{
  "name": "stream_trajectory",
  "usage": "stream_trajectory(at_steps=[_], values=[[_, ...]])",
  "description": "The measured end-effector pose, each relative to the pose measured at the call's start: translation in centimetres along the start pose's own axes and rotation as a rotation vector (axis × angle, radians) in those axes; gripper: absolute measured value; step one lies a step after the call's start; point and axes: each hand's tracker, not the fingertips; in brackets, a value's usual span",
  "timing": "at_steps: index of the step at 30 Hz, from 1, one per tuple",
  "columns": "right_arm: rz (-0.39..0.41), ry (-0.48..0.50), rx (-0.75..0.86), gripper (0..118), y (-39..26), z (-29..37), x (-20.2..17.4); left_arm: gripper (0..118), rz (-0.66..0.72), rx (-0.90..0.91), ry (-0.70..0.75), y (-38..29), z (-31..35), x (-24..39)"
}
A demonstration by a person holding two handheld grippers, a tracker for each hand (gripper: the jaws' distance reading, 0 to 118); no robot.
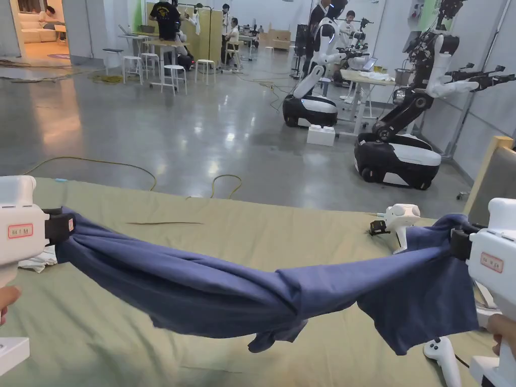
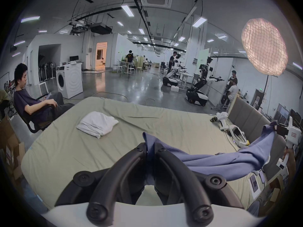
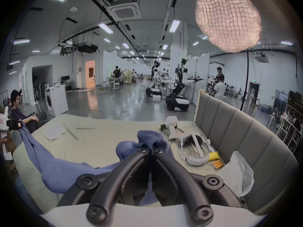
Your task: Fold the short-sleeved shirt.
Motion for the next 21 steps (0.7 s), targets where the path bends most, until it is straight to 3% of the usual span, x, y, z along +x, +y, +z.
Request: stream_trajectory(at_steps=[9, 21], values=[[0.007, -0.023, 0.056, 2, 4.4, -0.3, -1.4, 10, 0.027, 0.004, 0.039, 3.6, -1.6, -0.6], [0.033, -0.06, 0.081, 2, 10.1, -6.0, -2.8, 10, -0.028, 0.07, 0.049, 10.7, -5.1, 1.4]])
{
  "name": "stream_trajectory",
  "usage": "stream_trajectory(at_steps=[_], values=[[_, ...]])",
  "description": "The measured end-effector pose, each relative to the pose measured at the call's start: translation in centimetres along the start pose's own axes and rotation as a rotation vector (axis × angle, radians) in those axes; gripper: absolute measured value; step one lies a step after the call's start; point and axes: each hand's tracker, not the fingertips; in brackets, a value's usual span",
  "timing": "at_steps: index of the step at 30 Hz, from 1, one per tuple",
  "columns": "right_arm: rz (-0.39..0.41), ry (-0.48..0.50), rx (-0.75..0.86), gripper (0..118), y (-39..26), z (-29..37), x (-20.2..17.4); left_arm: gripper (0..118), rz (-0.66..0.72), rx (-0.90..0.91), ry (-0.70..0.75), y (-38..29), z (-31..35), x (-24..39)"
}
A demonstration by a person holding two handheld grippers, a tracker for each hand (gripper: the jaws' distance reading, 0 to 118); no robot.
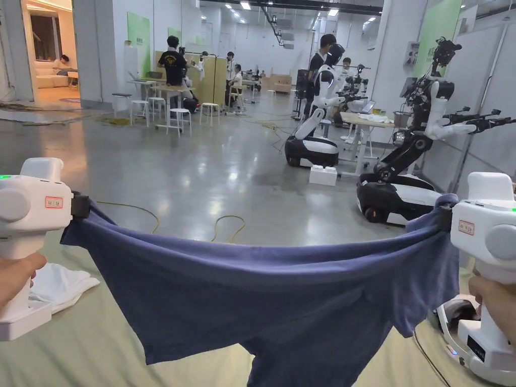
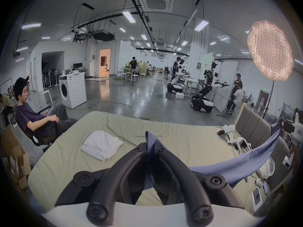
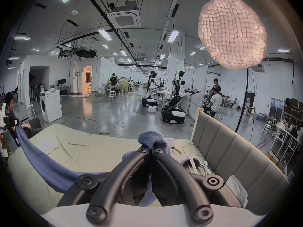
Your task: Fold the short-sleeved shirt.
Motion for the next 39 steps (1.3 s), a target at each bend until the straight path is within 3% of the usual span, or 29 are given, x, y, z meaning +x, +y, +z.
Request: stream_trajectory(at_steps=[7, 12, 23, 29, 35, 39], values=[[0.006, -0.017, 0.048, 2, 3.2, -2.4, 0.4, 10, -0.022, 0.093, 0.018, 4.3, -0.1, 0.4], [0.023, -0.012, 0.046, 2, 1.7, -1.8, 0.0, 10, -0.059, 0.09, 0.021, 2.3, 0.1, 1.1], [0.063, 0.021, -0.155, 2, -14.2, 2.8, 0.6, 10, -0.025, -0.121, -0.025, -17.3, 2.3, -0.3], [0.035, 0.007, -0.264, 2, -23.0, 7.9, 1.9, 10, 0.112, -0.241, -0.029, -28.1, 5.7, -2.4], [0.134, -0.017, -0.37, 2, -29.1, 12.2, 2.1, 10, 0.14, -0.307, -0.01, -33.6, 7.3, -4.5], [0.136, -0.021, -0.424, 2, -31.5, 13.8, 2.4, 10, 0.162, -0.337, -0.006, -35.2, 8.8, -5.3]])
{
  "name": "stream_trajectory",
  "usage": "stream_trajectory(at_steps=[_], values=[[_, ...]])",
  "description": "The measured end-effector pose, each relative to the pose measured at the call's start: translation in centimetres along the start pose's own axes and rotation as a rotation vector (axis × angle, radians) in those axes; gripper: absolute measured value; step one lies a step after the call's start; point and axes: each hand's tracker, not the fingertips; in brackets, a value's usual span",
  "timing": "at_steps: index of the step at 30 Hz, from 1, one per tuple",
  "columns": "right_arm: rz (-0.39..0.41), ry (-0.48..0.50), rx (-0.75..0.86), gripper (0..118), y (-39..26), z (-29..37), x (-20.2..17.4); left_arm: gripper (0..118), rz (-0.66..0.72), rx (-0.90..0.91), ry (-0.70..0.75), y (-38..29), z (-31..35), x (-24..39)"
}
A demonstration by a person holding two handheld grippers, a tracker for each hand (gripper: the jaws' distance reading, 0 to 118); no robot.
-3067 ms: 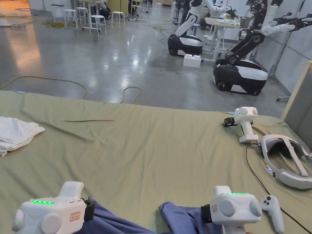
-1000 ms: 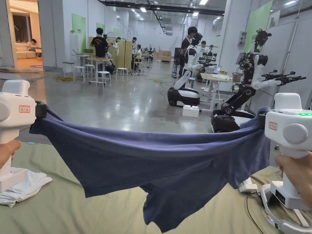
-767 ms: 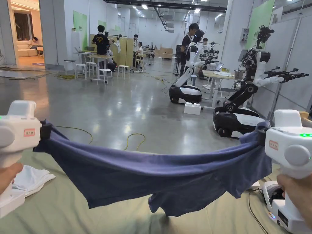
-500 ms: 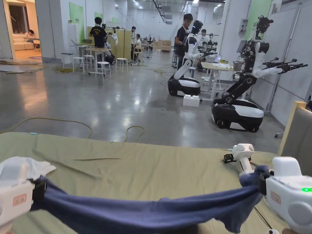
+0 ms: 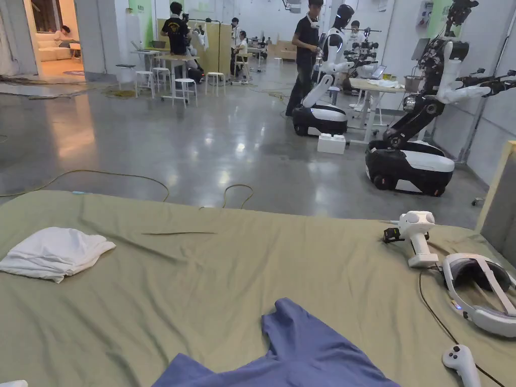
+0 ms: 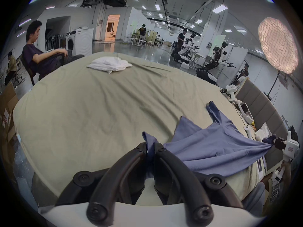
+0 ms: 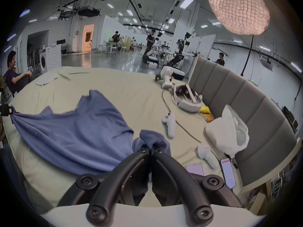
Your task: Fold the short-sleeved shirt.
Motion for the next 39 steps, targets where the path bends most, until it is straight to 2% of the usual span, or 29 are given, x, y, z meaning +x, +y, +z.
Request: stream_trajectory(at_steps=[6, 7, 9, 10, 13, 15, 16, 17, 18, 19, 22, 27, 29, 30, 31, 32, 33, 34, 35, 36, 39], values=[[0.003, 0.003, -0.049, 2, -2.4, 0.1, -0.9, 10, -0.02, -0.06, 0.028, -2.1, 0.3, -0.3], [0.008, -0.003, -0.051, 2, -1.7, 1.6, -2.0, 11, -0.028, -0.072, 0.059, -2.3, 0.1, -0.4], [0.014, -0.006, -0.058, 4, -1.7, 2.1, -2.8, 14, -0.027, -0.084, 0.114, -2.5, -0.2, -1.0], [0.02, -0.009, -0.056, 6, -1.7, 2.3, -3.2, 17, -0.017, -0.082, 0.124, -2.4, -0.1, -1.2], [0.052, -0.041, -0.019, 12, -1.7, 2.7, -4.0, 18, 0.009, -0.058, 0.127, -2.2, 0.6, -1.2], [0.051, -0.041, 0.027, 31, -1.7, 2.4, -3.9, 21, 0.0, -0.039, 0.133, -1.5, 0.8, -1.0], [0.042, -0.04, 0.051, 51, -1.4, 2.5, -4.0, 25, -0.007, -0.029, 0.135, -1.3, 1.0, -0.6], [0.032, -0.036, 0.071, 63, -0.9, 2.8, -4.3, 28, -0.016, -0.017, 0.138, -0.9, 1.0, -0.2], [0.021, -0.03, 0.104, 64, -0.5, 3.1, -4.6, 31, -0.028, -0.005, 0.14, -0.5, 1.1, 0.2], [0.005, -0.025, 0.14, 63, 0.0, 3.5, -4.9, 34, -0.046, 0.007, 0.145, -0.1, 1.1, 0.7], [-0.029, -0.007, 0.228, 63, 1.8, 4.5, -6.1, 34, -0.08, 0.05, 0.136, 1.0, 1.7, 3.2], [-0.125, 0.022, 0.39, 63, 4.7, 5.8, -8.2, 34, -0.124, 0.199, 0.012, 2.4, 3.1, 8.4], [-0.152, 0.028, 0.447, 59, 5.7, 6.1, -9.2, 34, -0.171, 0.262, -0.003, 2.8, 3.5, 10.5], [-0.154, 0.036, 0.477, 53, 6.2, 6.3, -9.8, 33, -0.194, 0.293, -0.016, 3.0, 3.8, 11.8], [-0.153, 0.04, 0.496, 31, 6.6, 6.3, -10.3, 31, -0.214, 0.325, -0.025, 3.3, 4.2, 13.0], [-0.15, 0.035, 0.502, 16, 7.0, 6.4, -10.7, 28, -0.222, 0.352, -0.037, 3.4, 4.6, 14.0], [-0.148, 0.027, 0.512, 14, 7.5, 6.4, -11.2, 23, -0.23, 0.385, -0.05, 3.6, 4.9, 15.0], [-0.155, 0.014, 0.523, 11, 7.8, 6.5, -11.7, 12, -0.238, 0.407, -0.055, 3.8, 5.2, 16.0], [-0.162, 0.02, 0.539, 5, 8.0, 6.5, -11.9, 4, -0.247, 0.424, -0.052, 3.9, 5.4, 16.7], [-0.168, 0.032, 0.559, 0, 8.2, 6.6, -12.1, 2, -0.262, 0.444, -0.042, 4.0, 5.6, 17.4], [-0.159, 0.018, 0.584, 0, 8.6, 6.8, -12.8, 0, -0.291, 0.475, -0.045, 4.2, 6.0, 18.7]])
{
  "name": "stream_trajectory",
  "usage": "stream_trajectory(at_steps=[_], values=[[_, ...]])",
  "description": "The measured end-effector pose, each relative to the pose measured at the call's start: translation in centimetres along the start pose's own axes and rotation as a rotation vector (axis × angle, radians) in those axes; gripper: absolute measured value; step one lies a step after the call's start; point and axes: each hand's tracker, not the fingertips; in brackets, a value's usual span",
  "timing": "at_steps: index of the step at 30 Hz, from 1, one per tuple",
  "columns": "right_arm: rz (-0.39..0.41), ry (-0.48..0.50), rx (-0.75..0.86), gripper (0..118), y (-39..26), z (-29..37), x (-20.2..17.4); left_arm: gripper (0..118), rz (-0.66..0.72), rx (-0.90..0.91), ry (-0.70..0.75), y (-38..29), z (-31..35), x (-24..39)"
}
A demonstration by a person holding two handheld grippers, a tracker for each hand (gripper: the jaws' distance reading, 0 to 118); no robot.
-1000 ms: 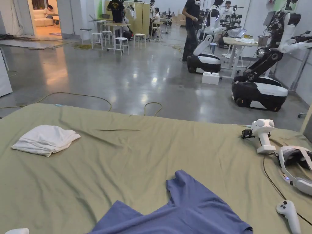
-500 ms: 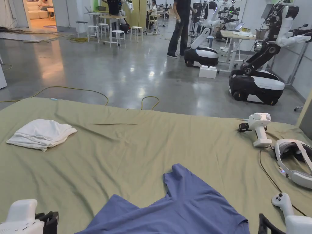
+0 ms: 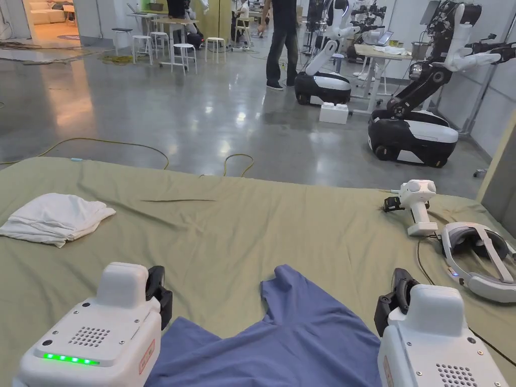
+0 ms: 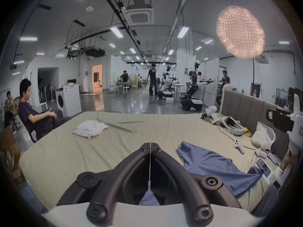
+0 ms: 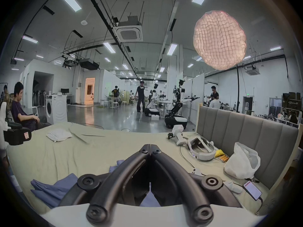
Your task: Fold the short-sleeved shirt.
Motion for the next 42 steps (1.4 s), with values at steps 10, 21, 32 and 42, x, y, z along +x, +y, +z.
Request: stream_trajectory(at_steps=[10, 21, 32, 42], values=[[-0.026, 0.055, -0.015, 0, 0.0, -1.0, -0.3, 0, -0.095, -0.01, 0.108, -0.8, 0.0, -1.6], [0.016, 0.107, -0.135, 0, -3.1, -2.2, -0.7, 1, 0.175, -0.608, 0.204, -9.0, -3.3, -16.1], [0.036, 0.127, -0.245, 0, -5.5, -3.6, -1.4, 61, 0.451, -0.836, 0.165, -15.4, -8.7, -20.6], [0.064, 0.115, -0.318, 0, -6.9, -6.1, -1.0, 30, 0.234, -0.887, 0.249, -16.4, -10.9, -16.2]])
